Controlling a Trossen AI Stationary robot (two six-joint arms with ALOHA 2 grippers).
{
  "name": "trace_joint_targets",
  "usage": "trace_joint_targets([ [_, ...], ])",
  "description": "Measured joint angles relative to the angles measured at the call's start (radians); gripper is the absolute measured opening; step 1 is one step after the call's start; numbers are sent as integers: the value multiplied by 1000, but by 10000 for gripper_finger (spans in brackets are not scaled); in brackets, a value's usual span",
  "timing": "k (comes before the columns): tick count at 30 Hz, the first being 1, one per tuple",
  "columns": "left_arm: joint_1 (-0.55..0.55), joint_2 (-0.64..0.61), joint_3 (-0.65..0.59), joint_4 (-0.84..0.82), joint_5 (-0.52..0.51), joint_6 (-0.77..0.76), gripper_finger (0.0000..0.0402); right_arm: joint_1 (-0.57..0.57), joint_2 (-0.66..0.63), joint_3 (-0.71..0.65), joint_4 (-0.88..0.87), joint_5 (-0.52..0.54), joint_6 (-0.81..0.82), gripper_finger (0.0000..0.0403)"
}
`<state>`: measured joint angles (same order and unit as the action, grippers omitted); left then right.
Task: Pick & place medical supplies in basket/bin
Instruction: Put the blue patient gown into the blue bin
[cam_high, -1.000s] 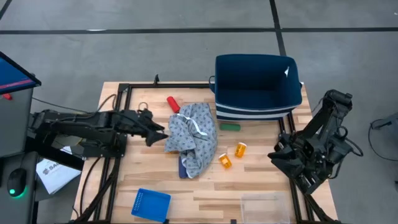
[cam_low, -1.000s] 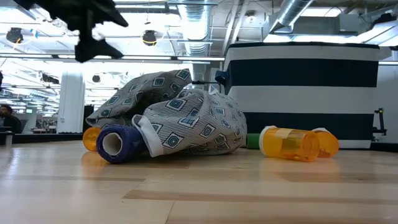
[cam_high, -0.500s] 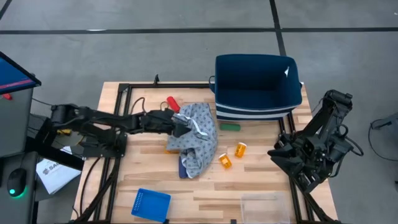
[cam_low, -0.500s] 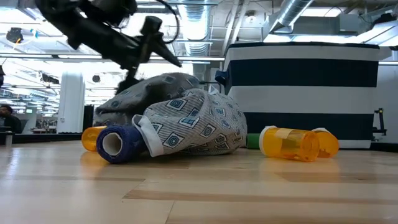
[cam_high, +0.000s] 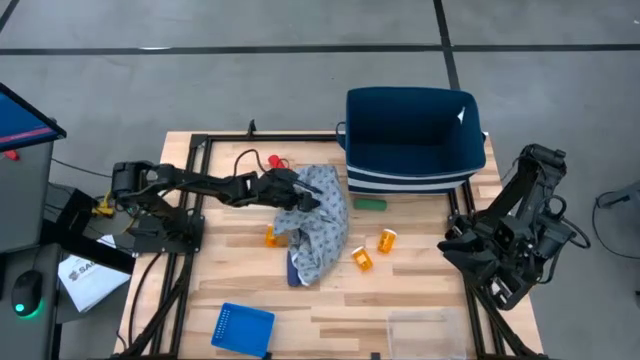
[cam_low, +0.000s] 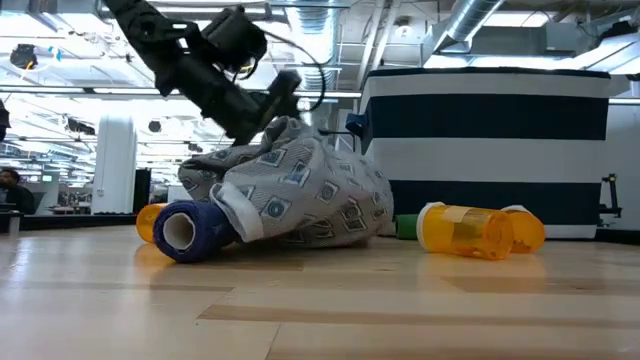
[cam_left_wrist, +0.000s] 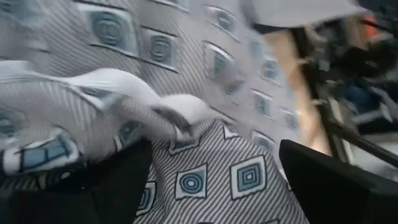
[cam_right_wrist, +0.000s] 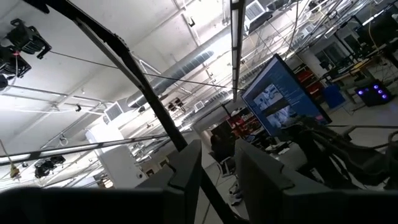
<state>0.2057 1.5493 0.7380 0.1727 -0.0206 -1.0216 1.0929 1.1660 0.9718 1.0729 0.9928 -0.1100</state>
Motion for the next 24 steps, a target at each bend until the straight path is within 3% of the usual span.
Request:
trace_joint_targets([
  [9, 43, 93, 4, -21, 48, -82, 347, 0, 1, 0, -18, 0, -3, 95],
  [17, 41, 250, 113, -33, 144, -88, 339, 0, 0, 0, -47, 1, -5, 95],
  [21, 46, 275, 155, -94, 137, -86, 297, 0, 0, 0, -47, 1, -5, 95],
  [24, 57, 270, 156, -125, 120, -79, 234, 0, -1, 0, -46, 1, -5, 95],
])
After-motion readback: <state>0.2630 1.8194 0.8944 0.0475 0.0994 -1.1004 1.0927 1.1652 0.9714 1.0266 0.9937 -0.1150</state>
